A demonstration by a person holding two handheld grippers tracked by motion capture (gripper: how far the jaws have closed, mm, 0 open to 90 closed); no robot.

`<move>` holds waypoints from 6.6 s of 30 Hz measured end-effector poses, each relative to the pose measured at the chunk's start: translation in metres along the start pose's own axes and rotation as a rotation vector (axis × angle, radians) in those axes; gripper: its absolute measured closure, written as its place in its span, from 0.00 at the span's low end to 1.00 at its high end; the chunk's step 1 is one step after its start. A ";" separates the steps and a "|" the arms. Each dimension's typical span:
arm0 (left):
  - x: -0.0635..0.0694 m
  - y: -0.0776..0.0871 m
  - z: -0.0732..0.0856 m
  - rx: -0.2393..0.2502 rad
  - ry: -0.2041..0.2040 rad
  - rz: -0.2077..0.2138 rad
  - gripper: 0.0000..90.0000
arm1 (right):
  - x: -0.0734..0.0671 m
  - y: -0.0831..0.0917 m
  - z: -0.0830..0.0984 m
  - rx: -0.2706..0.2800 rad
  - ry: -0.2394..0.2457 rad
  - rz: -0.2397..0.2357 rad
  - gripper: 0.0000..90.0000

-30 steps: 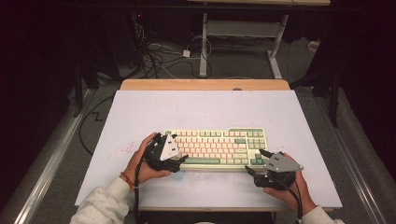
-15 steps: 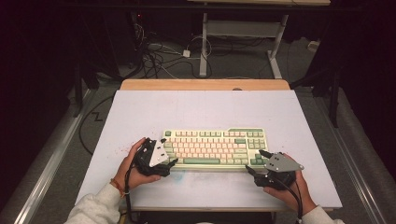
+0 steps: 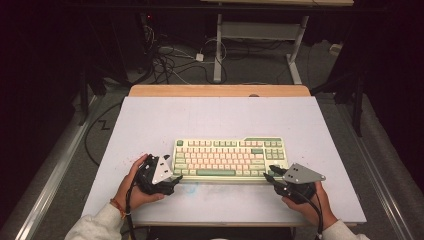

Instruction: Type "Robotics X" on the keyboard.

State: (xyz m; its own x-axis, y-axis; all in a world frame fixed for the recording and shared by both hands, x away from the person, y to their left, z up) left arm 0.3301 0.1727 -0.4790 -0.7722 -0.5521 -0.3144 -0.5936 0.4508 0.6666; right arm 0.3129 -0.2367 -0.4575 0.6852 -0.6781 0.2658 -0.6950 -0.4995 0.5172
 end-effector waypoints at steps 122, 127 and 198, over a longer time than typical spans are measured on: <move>-0.015 0.018 -0.013 -0.010 0.177 0.131 0.97 | 0.012 -0.053 -0.016 -0.153 0.030 -0.075 1.00; -0.016 0.013 -0.020 -0.013 0.166 0.138 0.97 | 0.012 -0.053 -0.016 -0.153 0.030 -0.073 1.00; -0.003 -0.043 -0.069 -0.097 0.046 0.236 0.95 | 0.012 -0.053 -0.016 -0.150 0.036 -0.071 1.00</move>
State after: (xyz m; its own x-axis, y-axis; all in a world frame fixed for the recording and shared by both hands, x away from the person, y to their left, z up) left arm 0.3735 0.1074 -0.4600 -0.8746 -0.4716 -0.1127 -0.3716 0.5025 0.7806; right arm 0.3608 -0.2099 -0.4689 0.7405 -0.6230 0.2521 -0.6063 -0.4575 0.6504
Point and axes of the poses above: each handheld gripper's, and its own axes: y roughly backward along the jaws, z roughly out of its underside, x roughly to its right, the point moved 1 cm from there along -y, roughly forward along the jaws, and after that the axes turned 2 degrees about z, right-handed, at the moved point
